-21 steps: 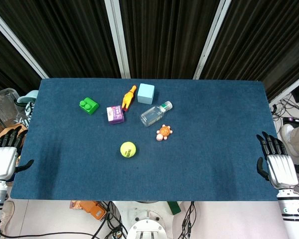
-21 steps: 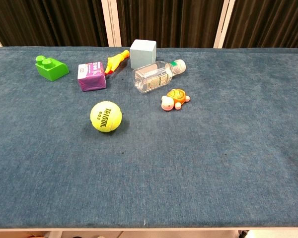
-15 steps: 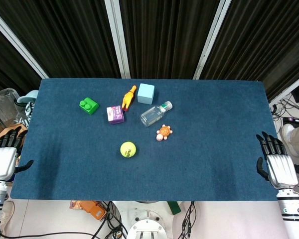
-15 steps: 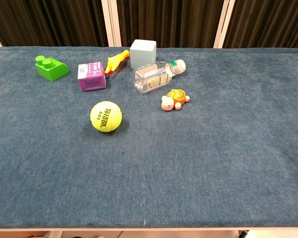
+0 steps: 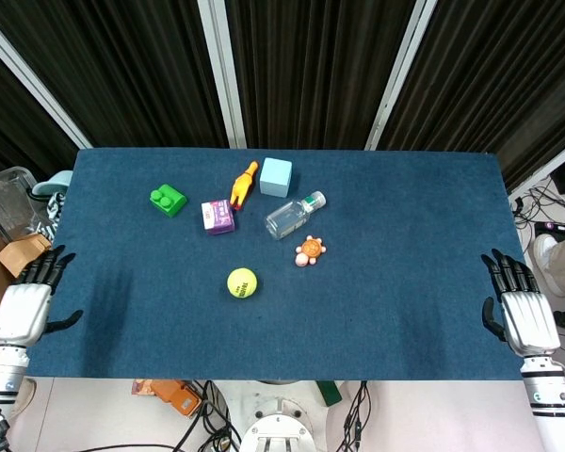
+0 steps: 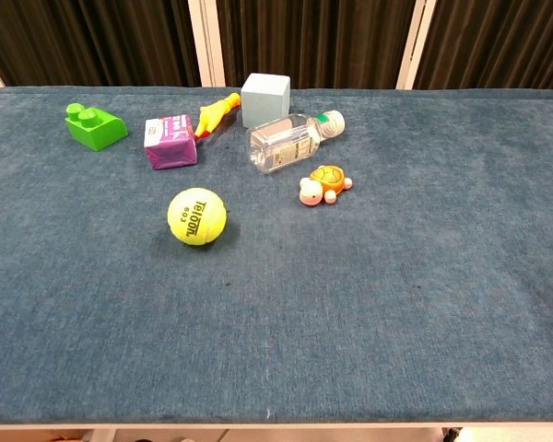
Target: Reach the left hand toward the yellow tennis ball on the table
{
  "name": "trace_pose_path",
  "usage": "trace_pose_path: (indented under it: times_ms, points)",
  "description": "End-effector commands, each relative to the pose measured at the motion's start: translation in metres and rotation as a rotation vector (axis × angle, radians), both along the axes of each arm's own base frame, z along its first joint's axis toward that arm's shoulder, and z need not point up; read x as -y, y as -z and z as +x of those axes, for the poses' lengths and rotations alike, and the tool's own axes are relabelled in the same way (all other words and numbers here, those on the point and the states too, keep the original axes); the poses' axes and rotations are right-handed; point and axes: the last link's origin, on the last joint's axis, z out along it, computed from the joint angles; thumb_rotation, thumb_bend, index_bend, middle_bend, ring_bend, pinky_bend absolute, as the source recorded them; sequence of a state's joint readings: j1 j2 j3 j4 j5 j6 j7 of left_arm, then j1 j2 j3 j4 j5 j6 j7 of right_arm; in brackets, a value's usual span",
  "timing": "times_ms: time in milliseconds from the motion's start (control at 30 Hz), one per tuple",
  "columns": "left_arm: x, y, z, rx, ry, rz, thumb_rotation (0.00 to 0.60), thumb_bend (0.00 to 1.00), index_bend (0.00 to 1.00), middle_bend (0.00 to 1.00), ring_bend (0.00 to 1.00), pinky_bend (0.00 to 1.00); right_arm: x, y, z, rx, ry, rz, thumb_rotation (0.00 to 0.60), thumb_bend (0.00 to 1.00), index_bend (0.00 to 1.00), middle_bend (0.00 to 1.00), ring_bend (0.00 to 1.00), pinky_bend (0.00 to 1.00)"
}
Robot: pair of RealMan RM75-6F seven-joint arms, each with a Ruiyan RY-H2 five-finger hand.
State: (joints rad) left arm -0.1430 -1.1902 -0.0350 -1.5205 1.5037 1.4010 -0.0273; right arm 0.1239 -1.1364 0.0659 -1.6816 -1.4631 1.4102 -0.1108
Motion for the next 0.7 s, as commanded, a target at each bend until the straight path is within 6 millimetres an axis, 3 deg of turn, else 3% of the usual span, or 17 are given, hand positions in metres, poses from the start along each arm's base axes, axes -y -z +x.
trace_pose_path:
  times_ms: [33,200,367,700]
  points:
    - [-0.001,0.02,0.025,0.04,0.086,-0.097,0.6,0.15,0.09,0.0,0.0,0.13,0.0,0.0,0.0,0.004,0.001,0.001,0.6,0.85,0.0,0.06,0.11,0.12]
    - [-0.018,0.05,0.059,0.048,0.184,-0.183,0.6,0.15,0.09,0.0,0.0,0.13,0.0,-0.001,-0.001,0.004,0.004,0.001,0.6,0.85,0.0,0.06,0.11,0.12]
    - [-0.039,0.082,0.08,0.077,0.217,-0.248,0.6,0.15,0.09,0.0,0.0,0.13,0.0,0.0,-0.001,0.002,0.005,0.006,0.6,0.85,0.0,0.06,0.11,0.12]
    - [-0.067,0.116,0.115,0.08,0.283,-0.3,0.6,0.15,0.09,0.0,0.0,0.13,0.001,0.0,-0.001,0.003,0.008,0.006,0.6,0.85,0.0,0.06,0.11,0.12]
